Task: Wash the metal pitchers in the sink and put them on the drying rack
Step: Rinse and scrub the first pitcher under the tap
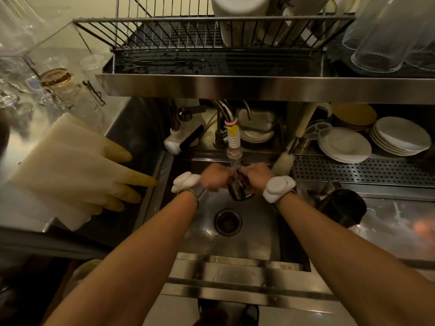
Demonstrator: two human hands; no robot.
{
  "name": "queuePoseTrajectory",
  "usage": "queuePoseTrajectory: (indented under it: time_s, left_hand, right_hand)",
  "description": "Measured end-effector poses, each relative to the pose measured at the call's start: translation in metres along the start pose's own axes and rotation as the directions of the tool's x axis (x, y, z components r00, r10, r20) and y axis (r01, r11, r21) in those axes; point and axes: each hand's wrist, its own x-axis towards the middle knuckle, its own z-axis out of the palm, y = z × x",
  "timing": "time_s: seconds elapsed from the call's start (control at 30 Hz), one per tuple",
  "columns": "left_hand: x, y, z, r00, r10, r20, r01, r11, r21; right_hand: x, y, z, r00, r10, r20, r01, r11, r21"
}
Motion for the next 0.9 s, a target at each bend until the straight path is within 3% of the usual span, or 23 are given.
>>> queuePoseTrajectory:
  time_s: [0.07,0.13,0.27,0.4,0.53,0.67,0.8,0.9]
  left_hand:
    - [0.000,0.002,0.000,0.997,-0.061,-0.051,0.050,0.979,-0.199]
    - [0.001,0.003,0.003,0.992,-0.119,-0.051,0.102,0.960,-0.261]
    - [0.003,0.002,0.011,0.974,-0.225,-0.025,0.189,0.870,-0.455]
    - [0.010,0.001,0.017,0.973,-0.227,-0.049,0.185,0.884,-0.430]
    - [0.009,-0.005,0.007,0.973,-0.222,-0.060,0.199,0.943,-0.268]
    - [0.012,-0.014,0.001,0.968,-0.222,-0.121,0.174,0.932,-0.318]
    - [0.015,-0.008,0.007,0.982,-0.131,-0.134,0.097,0.968,-0.230]
    - [0.015,-0.009,0.003,0.971,-0.153,-0.185,0.107,0.966,-0.235]
  right_hand:
    - [-0.002,0.001,0.017,1.000,-0.014,0.014,0.012,0.995,0.097]
    - [-0.005,0.000,0.018,0.998,-0.052,-0.026,0.056,0.986,0.160]
    - [-0.008,0.003,0.022,0.987,-0.161,0.030,0.157,0.983,0.090]
    - [-0.004,0.007,0.017,0.978,-0.188,0.085,0.186,0.982,0.028]
    - [0.003,0.019,0.000,0.995,-0.099,0.030,0.098,0.995,0.029]
    - [0.007,0.027,-0.008,0.998,-0.035,0.051,0.035,0.999,0.014]
    - [0.009,0.032,-0.013,0.998,-0.015,0.054,0.018,0.998,-0.053]
    - [0.011,0.032,-0.014,0.999,-0.018,0.026,0.020,0.997,-0.072]
